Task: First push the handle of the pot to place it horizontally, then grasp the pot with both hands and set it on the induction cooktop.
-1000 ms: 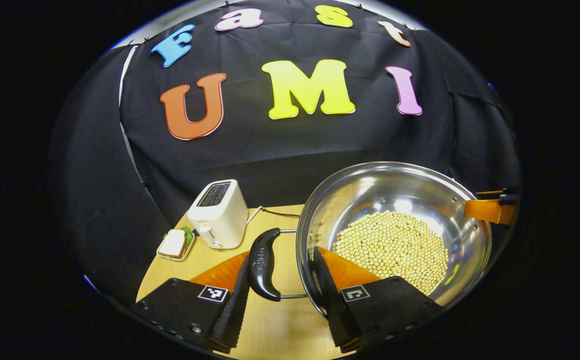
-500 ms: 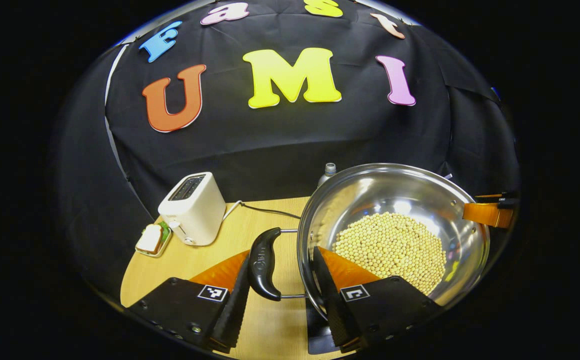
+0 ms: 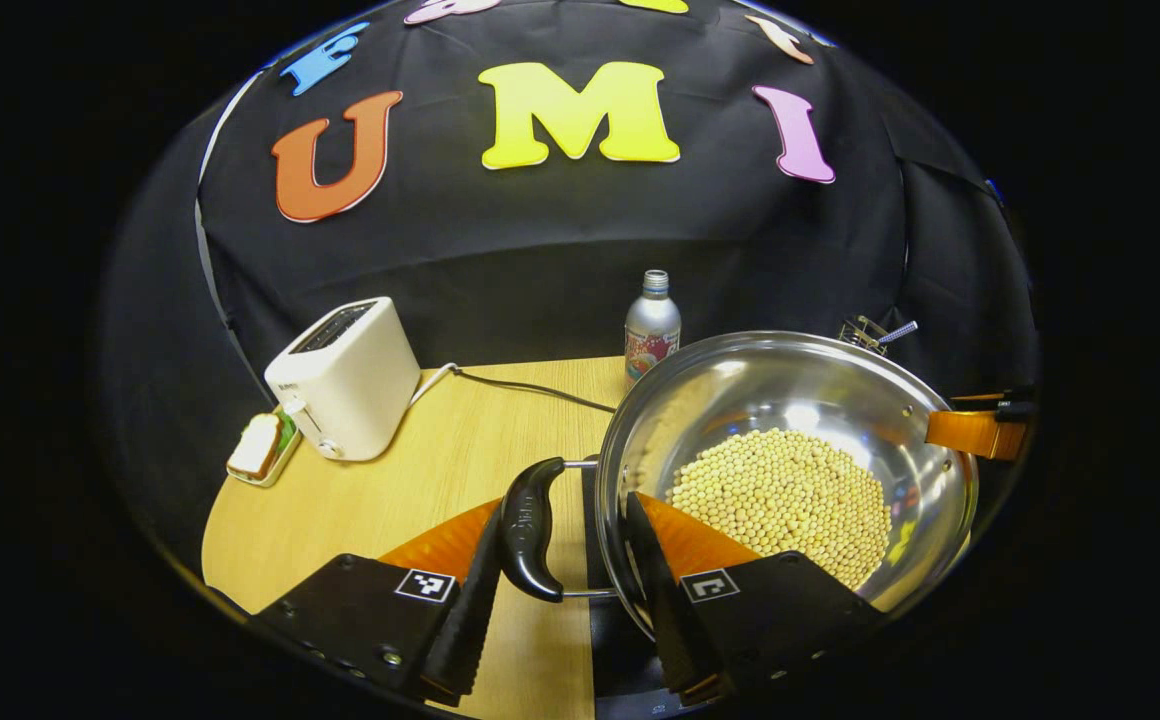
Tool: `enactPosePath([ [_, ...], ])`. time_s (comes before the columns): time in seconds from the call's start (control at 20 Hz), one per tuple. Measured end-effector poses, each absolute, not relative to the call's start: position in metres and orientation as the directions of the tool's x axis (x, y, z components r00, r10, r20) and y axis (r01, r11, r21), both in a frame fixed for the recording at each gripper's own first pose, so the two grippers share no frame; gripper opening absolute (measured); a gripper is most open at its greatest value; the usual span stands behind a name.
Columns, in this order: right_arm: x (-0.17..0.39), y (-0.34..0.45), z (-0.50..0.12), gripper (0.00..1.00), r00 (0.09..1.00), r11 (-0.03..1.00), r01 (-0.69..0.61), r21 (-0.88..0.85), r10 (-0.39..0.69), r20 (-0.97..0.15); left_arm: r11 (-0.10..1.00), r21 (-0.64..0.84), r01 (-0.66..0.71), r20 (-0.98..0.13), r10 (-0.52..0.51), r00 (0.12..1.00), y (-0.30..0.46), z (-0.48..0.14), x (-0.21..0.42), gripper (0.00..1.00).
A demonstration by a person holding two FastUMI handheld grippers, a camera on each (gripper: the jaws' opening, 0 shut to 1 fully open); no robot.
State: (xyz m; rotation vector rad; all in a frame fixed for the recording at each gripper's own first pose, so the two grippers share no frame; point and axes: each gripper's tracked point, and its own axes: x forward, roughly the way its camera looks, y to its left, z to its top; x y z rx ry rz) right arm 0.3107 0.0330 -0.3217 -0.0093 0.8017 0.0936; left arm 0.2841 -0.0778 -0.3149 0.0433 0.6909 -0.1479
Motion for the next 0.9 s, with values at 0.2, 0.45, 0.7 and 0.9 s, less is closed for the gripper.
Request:
enactPosePath([
  [0.2,0.317,0.036,-0.34,0.58,0.706,0.995,-0.093,0.022,0.081,-0.703,0.991,-0.016,0.137,-0.633,-0.116,0.766,-0.078,-0.332,0.283,0.67],
  [0.45,0.316,0.035,-0.365,0.58,0.694,0.994,-0.071,0.086,0.112,-0.712,0.989,0.05,0.142,-0.553,-0.091,0.828,-0.078,-0.328,0.297,0.63],
  [0.7,0.318,0.029,-0.365,0.65,0.709,0.993,-0.065,0.099,0.116,-0.695,0.992,-0.049,0.114,-0.567,-0.121,0.815,-0.079,-0.327,0.291,0.63],
  [0.9,0.314,0.027,-0.352,0.66,0.756,0.996,-0.069,0.054,0.087,-0.649,0.988,-0.136,0.076,-0.58,-0.142,0.802,-0.074,-0.323,0.277,0.8],
])
